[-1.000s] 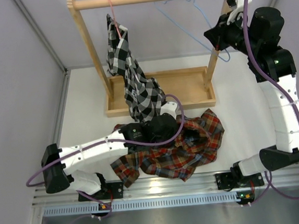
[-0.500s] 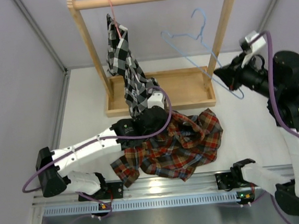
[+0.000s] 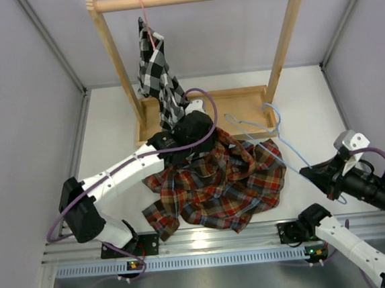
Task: Place the shirt on the hanger
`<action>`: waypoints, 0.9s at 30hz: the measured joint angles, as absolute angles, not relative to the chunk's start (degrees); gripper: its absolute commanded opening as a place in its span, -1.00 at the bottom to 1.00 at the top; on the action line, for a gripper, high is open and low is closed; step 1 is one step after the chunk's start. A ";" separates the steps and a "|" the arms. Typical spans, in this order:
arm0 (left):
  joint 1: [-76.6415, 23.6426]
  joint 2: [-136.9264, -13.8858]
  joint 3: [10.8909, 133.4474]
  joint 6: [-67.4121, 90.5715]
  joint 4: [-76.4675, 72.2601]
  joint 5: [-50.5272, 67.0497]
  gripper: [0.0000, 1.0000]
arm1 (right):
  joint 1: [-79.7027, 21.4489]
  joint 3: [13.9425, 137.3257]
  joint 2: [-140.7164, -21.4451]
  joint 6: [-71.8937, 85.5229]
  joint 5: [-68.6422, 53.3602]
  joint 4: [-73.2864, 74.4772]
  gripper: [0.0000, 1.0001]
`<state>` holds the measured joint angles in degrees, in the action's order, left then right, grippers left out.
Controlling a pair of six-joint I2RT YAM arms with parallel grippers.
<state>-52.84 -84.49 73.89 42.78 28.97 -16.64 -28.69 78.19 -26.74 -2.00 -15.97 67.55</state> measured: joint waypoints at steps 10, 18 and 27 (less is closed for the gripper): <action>-52.56 -89.52 77.73 44.95 28.88 -11.73 -1.00 | -31.51 83.33 -26.41 0.27 -11.07 73.12 -1.00; -52.53 -89.52 81.08 45.04 29.21 -10.72 -1.00 | -31.73 80.01 -27.83 3.09 -11.86 74.43 -1.00; -52.75 -89.23 81.14 43.92 29.19 -2.79 -1.00 | -31.75 77.23 -31.40 3.62 -9.39 73.71 -1.00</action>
